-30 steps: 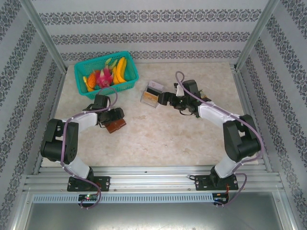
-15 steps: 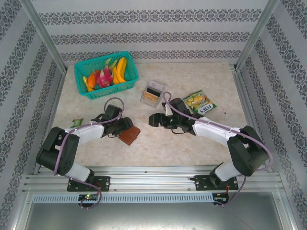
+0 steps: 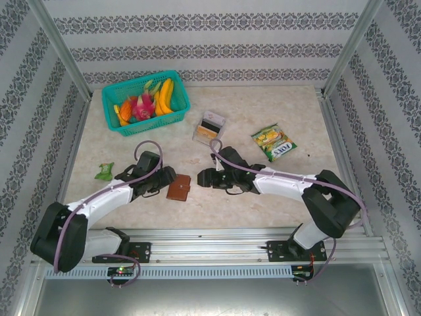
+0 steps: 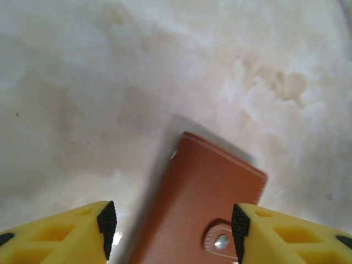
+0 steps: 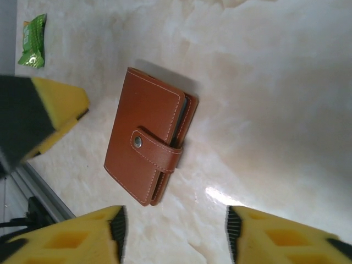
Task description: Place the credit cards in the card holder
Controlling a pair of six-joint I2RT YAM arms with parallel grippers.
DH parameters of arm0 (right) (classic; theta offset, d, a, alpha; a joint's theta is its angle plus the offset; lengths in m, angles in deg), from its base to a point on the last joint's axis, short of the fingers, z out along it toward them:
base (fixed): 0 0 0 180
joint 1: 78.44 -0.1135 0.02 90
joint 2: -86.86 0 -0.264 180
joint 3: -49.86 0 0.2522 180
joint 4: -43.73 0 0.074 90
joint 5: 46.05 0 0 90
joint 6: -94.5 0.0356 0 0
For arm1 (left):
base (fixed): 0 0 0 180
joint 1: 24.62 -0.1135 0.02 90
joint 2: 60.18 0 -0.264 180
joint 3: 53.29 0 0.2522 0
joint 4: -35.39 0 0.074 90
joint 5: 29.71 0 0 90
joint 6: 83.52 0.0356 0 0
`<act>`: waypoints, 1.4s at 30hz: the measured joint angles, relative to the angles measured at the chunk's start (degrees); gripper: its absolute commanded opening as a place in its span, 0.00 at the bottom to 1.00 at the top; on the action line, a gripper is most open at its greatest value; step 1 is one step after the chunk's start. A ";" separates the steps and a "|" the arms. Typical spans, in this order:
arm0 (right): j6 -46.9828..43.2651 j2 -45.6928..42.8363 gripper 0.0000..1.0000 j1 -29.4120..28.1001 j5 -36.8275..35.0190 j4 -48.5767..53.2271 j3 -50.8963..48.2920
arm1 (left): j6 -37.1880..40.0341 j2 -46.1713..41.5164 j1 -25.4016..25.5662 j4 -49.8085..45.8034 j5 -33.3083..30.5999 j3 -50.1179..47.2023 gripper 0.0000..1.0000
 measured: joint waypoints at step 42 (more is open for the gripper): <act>-2.23 9.46 0.36 -1.95 -5.66 11.04 9.42 | 2.97 6.38 6.80 7.39 13.07 1.70 0.00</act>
